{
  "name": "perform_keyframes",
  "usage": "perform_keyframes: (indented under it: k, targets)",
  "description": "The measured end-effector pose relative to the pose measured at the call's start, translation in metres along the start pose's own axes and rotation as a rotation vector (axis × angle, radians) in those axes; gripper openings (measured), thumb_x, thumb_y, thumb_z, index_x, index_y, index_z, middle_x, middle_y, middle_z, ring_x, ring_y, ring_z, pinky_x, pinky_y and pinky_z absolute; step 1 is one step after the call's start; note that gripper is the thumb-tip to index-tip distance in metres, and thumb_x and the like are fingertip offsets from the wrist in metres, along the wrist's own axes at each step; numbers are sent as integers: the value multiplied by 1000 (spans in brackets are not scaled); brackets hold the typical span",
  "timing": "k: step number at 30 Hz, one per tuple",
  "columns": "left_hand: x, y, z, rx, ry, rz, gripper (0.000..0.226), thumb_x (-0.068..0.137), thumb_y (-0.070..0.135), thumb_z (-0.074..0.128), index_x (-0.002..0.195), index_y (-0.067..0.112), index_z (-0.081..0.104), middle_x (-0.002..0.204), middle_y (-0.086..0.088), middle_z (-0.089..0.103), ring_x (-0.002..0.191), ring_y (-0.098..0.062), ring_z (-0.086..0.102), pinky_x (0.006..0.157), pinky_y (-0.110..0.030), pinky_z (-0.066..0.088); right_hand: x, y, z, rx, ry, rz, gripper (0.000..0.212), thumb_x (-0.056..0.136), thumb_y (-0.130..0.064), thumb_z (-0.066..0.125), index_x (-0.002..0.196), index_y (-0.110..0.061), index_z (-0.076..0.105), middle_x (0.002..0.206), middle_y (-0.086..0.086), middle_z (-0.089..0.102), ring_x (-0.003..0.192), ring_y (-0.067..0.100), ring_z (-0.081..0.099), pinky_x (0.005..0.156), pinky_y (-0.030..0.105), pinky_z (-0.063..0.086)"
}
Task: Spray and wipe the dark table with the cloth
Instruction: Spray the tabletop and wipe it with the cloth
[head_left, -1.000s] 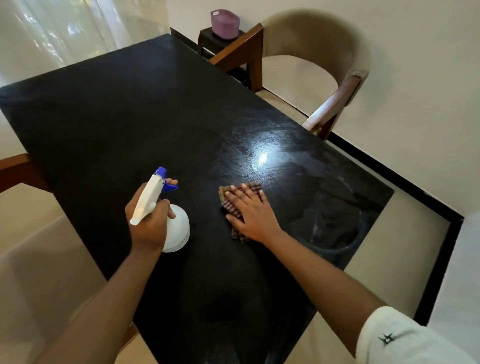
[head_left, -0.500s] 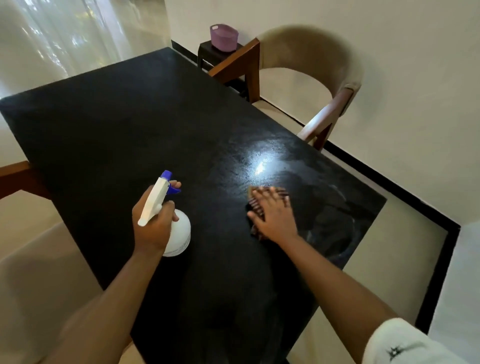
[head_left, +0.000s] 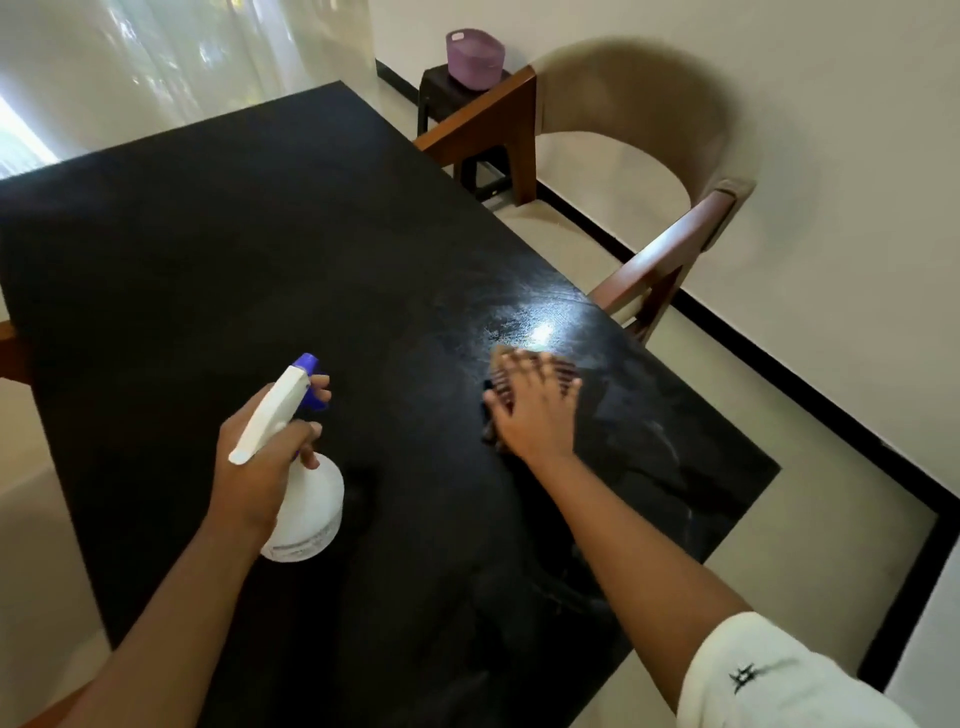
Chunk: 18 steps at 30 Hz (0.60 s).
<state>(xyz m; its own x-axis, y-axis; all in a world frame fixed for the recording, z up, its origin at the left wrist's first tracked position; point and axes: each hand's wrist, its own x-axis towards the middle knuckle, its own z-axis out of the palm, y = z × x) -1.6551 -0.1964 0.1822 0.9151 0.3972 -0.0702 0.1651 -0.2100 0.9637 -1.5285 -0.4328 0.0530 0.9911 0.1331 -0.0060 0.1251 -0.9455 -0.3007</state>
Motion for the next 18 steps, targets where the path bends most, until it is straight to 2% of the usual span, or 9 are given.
perform_keyframes:
  k: [3,5,7,10,12,15,18]
  targets:
    - [2,14,18,0,-49,-94,40,84,-9,51,90,29,61,94,4,62,67,-6,57,55,-8,46,-10,-5,3,-26,-125,-277,57,95,-54,37,148,-35,27,158,-12,20,147,15,5,112,62,-3]
    - [4,20,29,78,-157,-121,41,84,-6,53,92,33,61,97,1,62,67,-14,54,64,-19,46,-5,6,-1,-21,-135,-296,54,96,-48,40,147,-34,29,157,-12,22,147,16,8,115,59,5]
    - [7,26,38,145,-244,-176,39,85,-4,54,91,34,60,97,-4,61,71,-21,55,67,-28,46,1,22,-9,7,-50,-253,53,94,-36,48,145,-28,36,154,-5,32,145,20,18,116,52,17]
    - [10,33,54,215,-307,-239,31,86,-2,53,99,25,62,100,-8,61,75,-25,57,68,-36,51,10,55,-26,101,63,-126,52,88,-14,56,138,-18,47,143,6,47,137,24,34,115,43,27]
    - [8,41,68,234,-344,-289,30,87,-2,54,106,19,60,98,-9,60,74,-22,56,66,-33,50,9,77,-42,284,154,19,51,86,-7,56,135,-19,51,137,7,53,130,22,43,111,42,33]
    - [4,53,96,223,-442,-311,26,86,-3,53,90,21,63,98,-10,64,71,-19,57,59,-30,48,1,105,-78,689,411,395,42,92,-11,56,132,-25,53,125,5,59,107,16,58,95,36,50]
    - [0,60,132,263,-515,-319,27,83,0,55,77,26,62,105,-18,67,75,-24,59,58,-31,48,-12,138,-110,858,585,626,41,95,-13,54,134,-23,52,128,3,58,110,14,55,96,28,46]
